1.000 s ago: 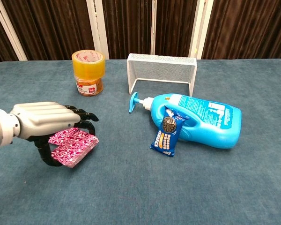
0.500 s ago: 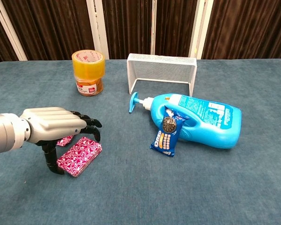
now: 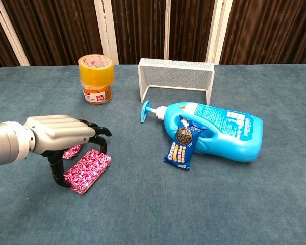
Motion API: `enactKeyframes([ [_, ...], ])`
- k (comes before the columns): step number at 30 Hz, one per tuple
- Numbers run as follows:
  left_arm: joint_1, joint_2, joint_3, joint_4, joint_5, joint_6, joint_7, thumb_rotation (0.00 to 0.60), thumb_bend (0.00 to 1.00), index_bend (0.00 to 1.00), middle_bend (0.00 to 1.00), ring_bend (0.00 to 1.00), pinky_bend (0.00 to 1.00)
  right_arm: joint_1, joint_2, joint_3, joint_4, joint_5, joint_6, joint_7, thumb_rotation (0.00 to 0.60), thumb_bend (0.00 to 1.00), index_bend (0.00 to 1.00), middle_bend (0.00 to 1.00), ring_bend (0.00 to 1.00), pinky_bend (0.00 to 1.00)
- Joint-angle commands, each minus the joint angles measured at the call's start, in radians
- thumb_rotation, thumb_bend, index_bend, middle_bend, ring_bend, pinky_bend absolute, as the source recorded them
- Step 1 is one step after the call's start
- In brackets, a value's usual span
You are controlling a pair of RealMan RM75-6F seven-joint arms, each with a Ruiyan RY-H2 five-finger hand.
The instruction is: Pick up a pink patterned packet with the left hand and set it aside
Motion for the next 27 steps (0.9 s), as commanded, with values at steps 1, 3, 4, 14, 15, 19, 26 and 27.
enactKeyframes([
  [1,0.005,0.014,-0.001,-0.013,0.019,0.014,-0.012,0.600,0.44,0.50,0.00,0.00,0.00,-0.001,0.001,0.000,0.000,-0.001,0.002,0.002,0.600,0.36,0.00,0.00,0.00,0.09],
  [3,0.013,0.035,0.002,-0.034,0.039,0.028,-0.022,0.600,0.44,0.51,0.00,0.00,0.00,-0.002,0.002,0.000,0.000,-0.001,0.004,0.003,0.600,0.36,0.00,0.00,0.00,0.09],
  [4,0.018,0.049,0.005,-0.048,0.051,0.035,-0.029,0.600,0.44,0.50,0.00,0.00,0.00,-0.001,0.002,0.000,0.000,0.000,0.002,0.003,0.600,0.36,0.00,0.00,0.00,0.09],
  [14,0.090,0.219,0.085,-0.155,0.163,0.101,-0.073,0.600,0.44,0.50,0.00,0.00,0.00,-0.001,-0.001,-0.001,-0.004,0.000,0.000,-0.004,0.600,0.36,0.00,0.00,0.00,0.09],
  [15,0.099,0.229,0.096,-0.157,0.172,0.104,-0.079,0.600,0.44,0.50,0.00,0.00,0.00,-0.001,-0.001,-0.001,-0.005,-0.001,0.001,-0.004,0.600,0.36,0.00,0.00,0.00,0.09],
  [19,0.145,0.254,0.136,-0.130,0.212,0.110,-0.125,0.600,0.44,0.50,0.00,0.00,0.00,-0.001,-0.002,-0.002,-0.005,-0.002,0.001,-0.007,0.600,0.36,0.00,0.00,0.00,0.09],
  [26,0.185,0.229,0.150,-0.044,0.233,0.086,-0.177,0.600,0.40,0.39,0.00,0.00,0.00,-0.002,-0.003,-0.002,-0.007,0.001,-0.001,-0.010,0.600,0.36,0.00,0.00,0.00,0.09],
  [27,0.188,0.222,0.147,-0.030,0.230,0.084,-0.179,0.600,0.39,0.37,0.00,0.00,0.00,-0.002,-0.003,-0.001,-0.006,0.002,-0.001,-0.010,0.600,0.36,0.00,0.00,0.00,0.09],
])
